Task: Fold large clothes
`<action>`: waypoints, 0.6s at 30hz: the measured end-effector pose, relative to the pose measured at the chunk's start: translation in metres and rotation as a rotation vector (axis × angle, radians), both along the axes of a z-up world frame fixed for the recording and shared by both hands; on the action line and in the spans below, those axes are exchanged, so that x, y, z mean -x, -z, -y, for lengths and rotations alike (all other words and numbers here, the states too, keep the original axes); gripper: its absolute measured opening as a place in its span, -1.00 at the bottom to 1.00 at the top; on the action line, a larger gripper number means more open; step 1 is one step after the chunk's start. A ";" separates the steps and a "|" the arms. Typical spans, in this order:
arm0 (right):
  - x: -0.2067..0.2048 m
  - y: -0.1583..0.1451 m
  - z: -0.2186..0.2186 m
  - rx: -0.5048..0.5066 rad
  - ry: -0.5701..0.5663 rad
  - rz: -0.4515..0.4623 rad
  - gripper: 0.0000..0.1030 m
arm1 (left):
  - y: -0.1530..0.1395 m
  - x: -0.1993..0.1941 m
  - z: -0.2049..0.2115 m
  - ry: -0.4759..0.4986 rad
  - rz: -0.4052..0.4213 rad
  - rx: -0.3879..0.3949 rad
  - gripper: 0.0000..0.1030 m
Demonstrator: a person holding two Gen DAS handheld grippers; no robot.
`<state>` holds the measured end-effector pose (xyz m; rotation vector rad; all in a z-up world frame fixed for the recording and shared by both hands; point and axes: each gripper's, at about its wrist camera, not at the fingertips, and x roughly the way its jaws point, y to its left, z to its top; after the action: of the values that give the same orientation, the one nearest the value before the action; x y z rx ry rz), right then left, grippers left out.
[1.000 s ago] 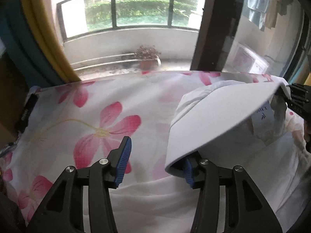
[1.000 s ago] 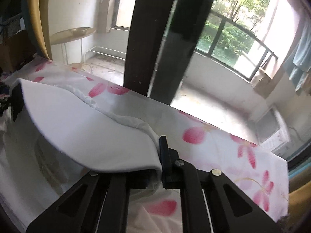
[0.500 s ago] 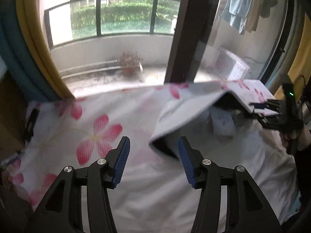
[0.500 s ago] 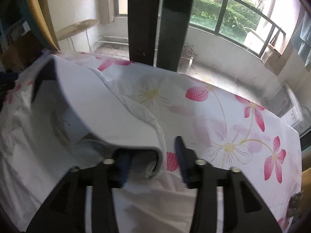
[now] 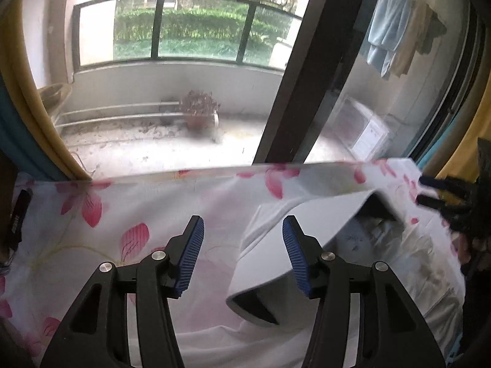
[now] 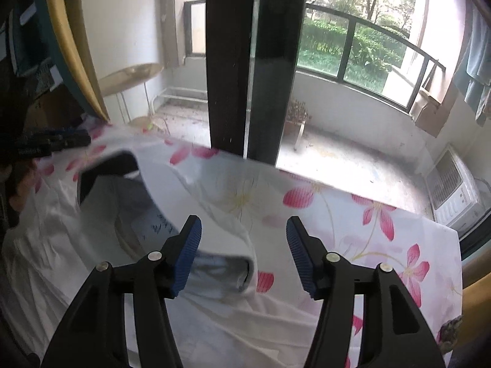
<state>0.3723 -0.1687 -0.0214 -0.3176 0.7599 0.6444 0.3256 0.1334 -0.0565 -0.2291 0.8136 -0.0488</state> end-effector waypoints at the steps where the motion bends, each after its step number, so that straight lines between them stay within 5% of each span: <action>1: -0.004 0.001 0.000 -0.006 0.007 0.001 0.18 | 0.009 -0.003 0.000 0.005 -0.031 0.001 0.10; 7: -0.029 0.026 -0.010 0.013 0.040 -0.065 0.19 | 0.045 -0.004 0.002 0.074 -0.121 0.023 0.10; 14: -0.040 0.072 -0.025 0.069 -0.009 -0.169 0.19 | 0.056 0.001 0.009 0.147 -0.148 -0.029 0.14; 18: -0.046 0.085 -0.015 0.007 -0.012 -0.242 0.23 | 0.054 0.002 0.008 0.182 -0.180 -0.056 0.19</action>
<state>0.4185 -0.1536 -0.1060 -0.2531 0.9928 0.6994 0.3235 0.1251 -0.1106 -0.1067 1.0125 -0.1787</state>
